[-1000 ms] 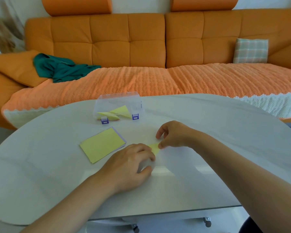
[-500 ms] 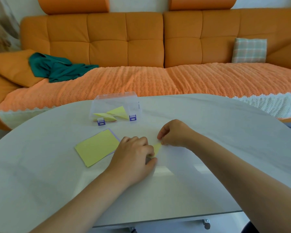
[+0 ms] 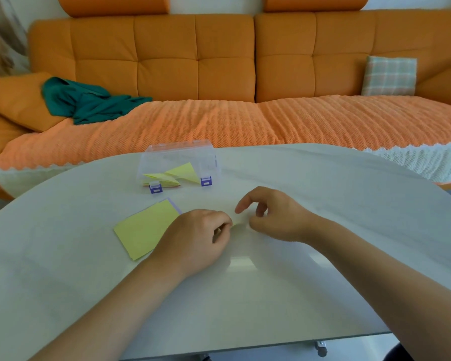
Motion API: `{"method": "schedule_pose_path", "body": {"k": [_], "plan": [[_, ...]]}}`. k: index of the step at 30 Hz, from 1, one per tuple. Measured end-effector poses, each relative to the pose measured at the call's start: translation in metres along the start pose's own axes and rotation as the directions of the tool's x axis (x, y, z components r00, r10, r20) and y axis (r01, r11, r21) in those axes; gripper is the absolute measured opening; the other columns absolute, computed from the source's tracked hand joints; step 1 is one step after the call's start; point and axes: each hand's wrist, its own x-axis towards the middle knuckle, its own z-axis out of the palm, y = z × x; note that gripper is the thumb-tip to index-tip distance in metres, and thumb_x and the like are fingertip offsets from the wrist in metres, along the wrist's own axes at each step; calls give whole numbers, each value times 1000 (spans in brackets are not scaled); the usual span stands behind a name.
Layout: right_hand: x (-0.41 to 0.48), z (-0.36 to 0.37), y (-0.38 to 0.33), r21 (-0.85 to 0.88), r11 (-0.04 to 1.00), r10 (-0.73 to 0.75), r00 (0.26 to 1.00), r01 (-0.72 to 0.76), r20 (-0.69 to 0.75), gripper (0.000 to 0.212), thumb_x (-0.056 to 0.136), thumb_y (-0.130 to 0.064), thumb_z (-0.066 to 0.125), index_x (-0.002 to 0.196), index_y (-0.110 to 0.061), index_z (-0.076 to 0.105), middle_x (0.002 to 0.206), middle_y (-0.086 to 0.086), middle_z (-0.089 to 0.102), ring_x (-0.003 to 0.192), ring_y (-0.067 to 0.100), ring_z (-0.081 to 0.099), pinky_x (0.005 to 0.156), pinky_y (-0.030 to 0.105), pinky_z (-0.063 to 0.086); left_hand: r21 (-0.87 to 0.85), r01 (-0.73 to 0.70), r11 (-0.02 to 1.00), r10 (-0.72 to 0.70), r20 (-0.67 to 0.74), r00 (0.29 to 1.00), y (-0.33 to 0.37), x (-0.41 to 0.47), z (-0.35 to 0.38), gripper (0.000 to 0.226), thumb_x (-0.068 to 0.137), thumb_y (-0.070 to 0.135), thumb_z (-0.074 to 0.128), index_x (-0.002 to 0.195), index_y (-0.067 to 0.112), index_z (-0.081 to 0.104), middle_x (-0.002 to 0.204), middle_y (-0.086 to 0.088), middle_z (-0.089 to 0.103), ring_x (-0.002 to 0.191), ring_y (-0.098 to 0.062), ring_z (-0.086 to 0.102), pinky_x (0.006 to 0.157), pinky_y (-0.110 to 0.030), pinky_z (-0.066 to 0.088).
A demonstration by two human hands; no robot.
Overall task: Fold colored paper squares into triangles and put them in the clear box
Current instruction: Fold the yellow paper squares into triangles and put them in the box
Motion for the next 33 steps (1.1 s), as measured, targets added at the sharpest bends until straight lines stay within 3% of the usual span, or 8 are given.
{"method": "schedule_pose_path", "body": {"k": [6,10,13,16,22,25,28,33], "plan": [[0,1,-9,122,990,-71,997,73,-24,11,87,-28,74,79,-34,72,85,-21,69,70,7,59,70,24,51,-302,200,932,-229,-64,971,-6,7,-4,16,90,15,66,84,27,75,71,15,70,64,-5,63,62,-12,45],[2,-5,-19,294,955,-41,999,36,12,13,91,-20,70,80,-24,74,69,-13,68,63,4,58,60,16,47,-548,346,762,-372,69,926,-8,10,-12,21,92,15,63,82,28,76,78,8,76,71,-12,73,72,-23,58],[-1,-7,-24,286,958,-31,999,20,34,15,91,-21,68,77,-24,73,69,-11,67,62,3,56,58,16,47,-652,410,637,-375,202,905,-8,10,-17,19,92,14,66,82,26,77,79,0,77,75,-17,76,72,-25,59],[-3,-3,-25,266,964,-6,999,-4,36,16,89,-21,66,75,-24,72,69,-10,66,63,7,55,60,23,47,-635,428,644,-357,245,901,-8,9,-18,17,91,15,68,81,26,78,78,0,78,75,-15,76,70,-20,58],[-6,11,-28,246,969,2,1000,-5,12,12,85,-24,65,74,-22,71,65,-10,62,55,4,49,51,19,42,-527,448,722,-351,279,894,-7,9,-10,10,87,30,69,81,32,76,76,4,76,77,-20,74,83,-45,60],[-6,13,-29,229,973,11,1000,-6,-18,9,79,-26,66,71,-26,71,65,-8,66,51,5,50,49,19,43,-482,435,761,-349,261,900,-10,9,-9,7,82,38,70,78,35,74,72,10,75,71,-8,72,76,-35,60],[-4,11,-27,153,988,-16,999,21,-39,8,74,-27,69,68,-31,71,61,-14,66,51,1,54,49,14,43,-414,416,810,-342,244,908,-12,11,-10,10,83,31,71,73,33,70,63,14,69,56,0,58,59,-18,44],[1,-1,-15,87,996,27,994,-18,-103,10,74,-25,70,66,-29,71,60,-16,66,52,-1,57,49,11,45,-376,424,824,-364,223,905,-21,14,-21,15,81,21,69,67,27,67,56,13,63,51,0,49,52,-11,38]]}}
